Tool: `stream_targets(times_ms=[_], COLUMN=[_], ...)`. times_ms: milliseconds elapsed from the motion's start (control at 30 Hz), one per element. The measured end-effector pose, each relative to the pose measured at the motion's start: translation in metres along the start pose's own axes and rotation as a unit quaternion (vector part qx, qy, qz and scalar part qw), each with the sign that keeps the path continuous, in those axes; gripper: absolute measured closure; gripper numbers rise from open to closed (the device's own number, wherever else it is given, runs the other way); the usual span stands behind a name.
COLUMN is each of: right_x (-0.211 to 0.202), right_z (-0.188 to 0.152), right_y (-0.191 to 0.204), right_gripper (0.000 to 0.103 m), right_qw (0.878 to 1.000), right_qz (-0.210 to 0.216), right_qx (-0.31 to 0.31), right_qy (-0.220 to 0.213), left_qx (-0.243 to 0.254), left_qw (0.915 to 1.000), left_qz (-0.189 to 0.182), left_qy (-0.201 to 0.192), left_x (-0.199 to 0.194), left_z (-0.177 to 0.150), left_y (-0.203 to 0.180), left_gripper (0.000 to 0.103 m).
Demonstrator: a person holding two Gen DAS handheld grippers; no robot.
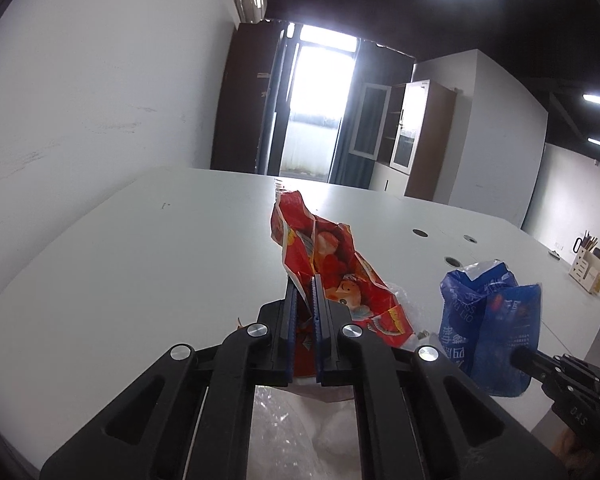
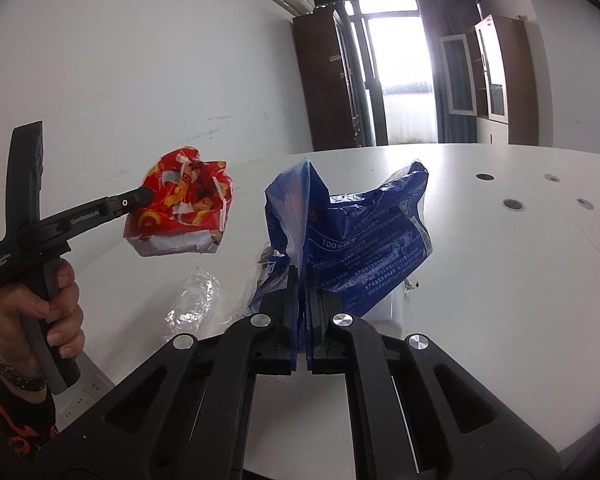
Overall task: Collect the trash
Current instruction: 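Lift the red wrapper and blue bag off the table over the blue wastebasket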
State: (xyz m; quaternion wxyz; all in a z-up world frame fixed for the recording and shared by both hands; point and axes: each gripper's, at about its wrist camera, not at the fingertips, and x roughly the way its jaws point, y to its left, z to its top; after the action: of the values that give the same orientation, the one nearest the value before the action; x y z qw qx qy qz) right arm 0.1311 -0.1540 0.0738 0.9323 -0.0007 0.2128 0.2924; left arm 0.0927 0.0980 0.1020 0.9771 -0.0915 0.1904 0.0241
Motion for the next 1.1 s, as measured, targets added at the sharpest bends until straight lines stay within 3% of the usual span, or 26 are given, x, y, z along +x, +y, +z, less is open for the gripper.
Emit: stream_targets(times_ms=[433,633,933,1100], right_x=[-0.086,-0.116,-0.14,-0.139], right_z=[-0.032,-0.054,-0.091,-0.115], right_y=[0.009,0.004,0.016,0.029], right_gripper=[0.101,0.101,0.101,0.101], right_qw=[0.999,0.999,0.996,0.992], right_qz=[0.028,0.029,0.034,0.054], right_qx=[-0.035,-0.04,-0.072,-0.085], right_qy=[-0.001,0.005,0.039,0.071], left_qx=[-0.01,0.025,0.029,0.009], left_qw=[0.9996,0.9996,0.9983,0.9942], left_qz=[-0.017,-0.009,-0.024,-0.034], left_qy=[-0.021,-0.001,0.043,0.102], left_x=[-0.12,-0.153,-0.17,-0.15], left_z=[-0.061,-0.096,-0.13,-0.158], left_y=[-0.025,-0.031,-0.013,0.002], left_gripper=[0.098,0.099,0.1,0.101])
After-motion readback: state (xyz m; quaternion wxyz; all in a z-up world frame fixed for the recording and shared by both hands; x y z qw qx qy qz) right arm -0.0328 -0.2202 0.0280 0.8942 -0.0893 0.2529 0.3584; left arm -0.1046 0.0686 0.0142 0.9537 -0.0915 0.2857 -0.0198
